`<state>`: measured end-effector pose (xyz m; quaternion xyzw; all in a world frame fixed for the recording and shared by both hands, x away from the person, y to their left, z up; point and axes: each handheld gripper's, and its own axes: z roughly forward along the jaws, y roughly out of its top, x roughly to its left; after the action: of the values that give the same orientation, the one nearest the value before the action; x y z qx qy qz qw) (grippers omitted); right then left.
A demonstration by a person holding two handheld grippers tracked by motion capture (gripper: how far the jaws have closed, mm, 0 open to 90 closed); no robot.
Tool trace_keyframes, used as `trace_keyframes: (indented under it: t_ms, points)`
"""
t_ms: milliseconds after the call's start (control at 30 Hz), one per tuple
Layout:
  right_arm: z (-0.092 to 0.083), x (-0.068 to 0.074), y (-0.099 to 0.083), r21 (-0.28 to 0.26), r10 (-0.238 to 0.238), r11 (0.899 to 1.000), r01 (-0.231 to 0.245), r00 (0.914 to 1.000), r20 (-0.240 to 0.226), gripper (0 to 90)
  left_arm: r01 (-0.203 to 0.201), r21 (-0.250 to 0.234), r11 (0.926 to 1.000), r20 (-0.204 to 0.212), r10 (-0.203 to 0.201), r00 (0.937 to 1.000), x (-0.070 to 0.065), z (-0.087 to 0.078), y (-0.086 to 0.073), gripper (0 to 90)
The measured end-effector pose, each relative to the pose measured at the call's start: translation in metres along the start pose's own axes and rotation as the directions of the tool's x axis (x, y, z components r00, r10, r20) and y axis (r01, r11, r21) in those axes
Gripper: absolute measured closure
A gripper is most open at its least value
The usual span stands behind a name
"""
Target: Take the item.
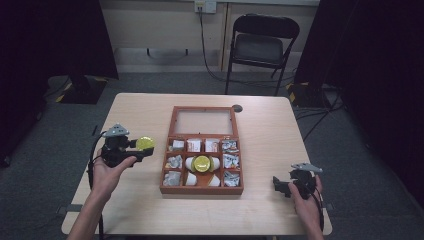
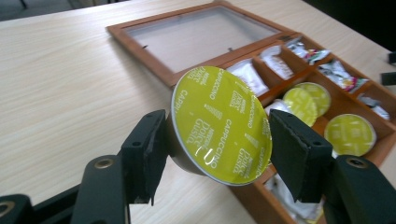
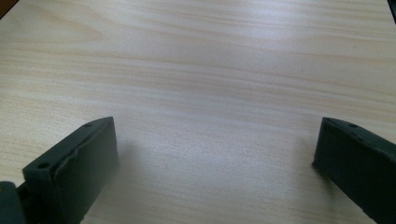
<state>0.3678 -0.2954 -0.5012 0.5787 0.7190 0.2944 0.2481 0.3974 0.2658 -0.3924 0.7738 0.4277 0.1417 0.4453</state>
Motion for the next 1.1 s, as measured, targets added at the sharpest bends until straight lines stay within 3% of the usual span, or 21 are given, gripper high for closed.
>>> trace_keyframes:
  t_ms: [167,567,800,1000,1100]
  points:
    - [0.0,0.0,0.0,0.0,0.0,1.0,0.0,1.0,0.0,0.0,0.011,-0.007,0.9999,-0.051,-0.011,0.9986,0.01,-0.01,-0.003,39.1]
    - [0.0,0.0,0.0,0.0,0.001,1.0,-0.001,1.0,0.0,0.0,0.053,-0.031,0.9981,-0.066,-0.055,0.9963,0.031,-0.02,-0.012,39.1]
    - [0.0,0.0,0.0,0.0,0.0,1.0,0.0,1.0,0.0,0.0,0.052,-0.019,0.9985,-0.106,-0.054,0.9929,0.041,-0.018,-0.019,39.1]
    - [0.0,0.0,0.0,0.0,0.001,1.0,-0.001,1.0,0.0,0.0,0.072,-0.012,0.9973,-0.14,-0.073,0.9874,0.052,-0.011,-0.029,39.1]
    - [0.0,0.0,0.0,0.0,0.0,1.0,0.0,1.0,0.0,0.0,0.097,0.016,0.9951,-0.138,-0.094,0.9859,0.059,-0.006,-0.034,39.1]
